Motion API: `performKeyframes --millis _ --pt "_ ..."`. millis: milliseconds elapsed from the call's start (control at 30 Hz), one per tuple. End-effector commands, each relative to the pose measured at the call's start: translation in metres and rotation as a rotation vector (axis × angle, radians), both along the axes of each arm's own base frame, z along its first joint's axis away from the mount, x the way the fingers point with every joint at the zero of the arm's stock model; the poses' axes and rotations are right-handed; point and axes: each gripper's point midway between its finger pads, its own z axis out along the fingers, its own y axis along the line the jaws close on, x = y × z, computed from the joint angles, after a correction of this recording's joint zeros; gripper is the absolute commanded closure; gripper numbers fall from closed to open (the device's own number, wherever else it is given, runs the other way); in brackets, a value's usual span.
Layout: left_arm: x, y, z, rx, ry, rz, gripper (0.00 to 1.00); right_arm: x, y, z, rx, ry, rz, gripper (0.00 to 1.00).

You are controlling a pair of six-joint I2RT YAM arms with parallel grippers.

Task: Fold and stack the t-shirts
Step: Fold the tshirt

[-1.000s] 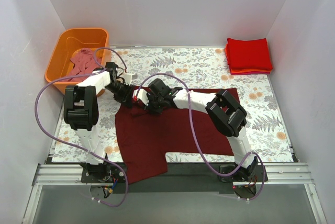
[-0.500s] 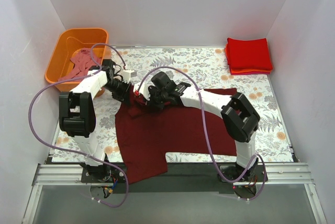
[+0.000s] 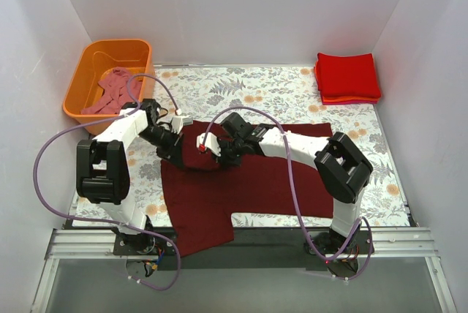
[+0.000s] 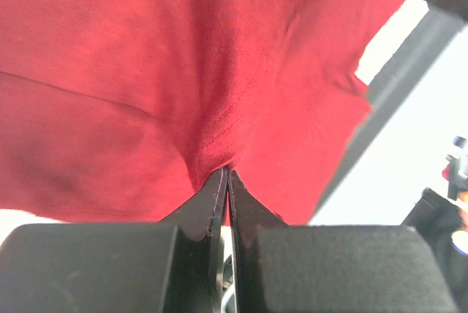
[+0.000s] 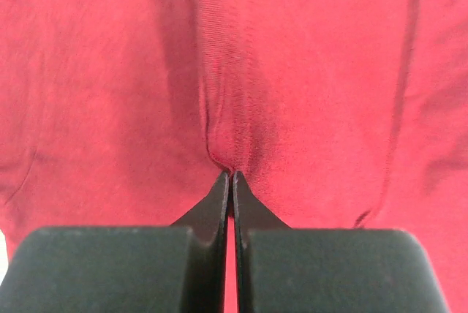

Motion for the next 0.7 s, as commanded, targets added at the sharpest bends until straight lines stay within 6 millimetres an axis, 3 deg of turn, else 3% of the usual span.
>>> performKeyframes --millis 0,100,200,300,333,367,433,467,533,633,667 --pt "-0.026 -0.012 0.013 -0.078 0.034 -0.036 1.0 -0.009 -0.005 0.016 0.037 -0.006 0.058 0.99" --pt "-0.037 -0.012 0.006 -0.072 0.079 -0.04 0.99 -0.017 -0.009 0.012 0.029 0.011 0.09 0.99" --pt "-0.043 -0.014 0.005 -0.081 0.109 -0.054 0.84 -0.021 -0.011 0.01 0.025 0.021 0.113 0.99" --pt "-0.039 -0.017 0.011 -0.097 0.089 -0.06 0.71 -0.025 -0.017 0.01 0.006 0.031 0.137 0.81" --pt "-0.035 -0.016 0.013 -0.096 0.077 -0.058 0.7 -0.028 -0.02 0.009 -0.007 0.044 0.139 0.66" --pt "-0.03 -0.015 0.013 -0.086 0.061 -0.049 0.7 -0.025 -0.023 0.014 -0.002 0.041 0.133 0.6" --pt "-0.009 -0.015 0.019 -0.076 0.001 -0.01 0.69 -0.024 -0.026 0.028 0.028 0.059 0.123 0.45" --pt "0.0 -0.012 0.019 -0.053 -0.022 0.009 0.69 -0.018 -0.032 0.034 0.041 0.084 0.086 0.45" --pt "0.036 -0.011 0.024 -0.019 -0.12 0.106 0.71 -0.005 -0.042 0.046 0.062 0.093 0.036 0.45" --pt "0.084 -0.005 0.031 0.03 -0.265 0.224 0.7 0.029 -0.075 0.062 0.089 0.109 -0.116 0.45" --pt "0.095 0.0 0.026 0.068 -0.279 0.255 0.7 0.047 -0.097 0.06 0.072 0.111 -0.198 0.46"
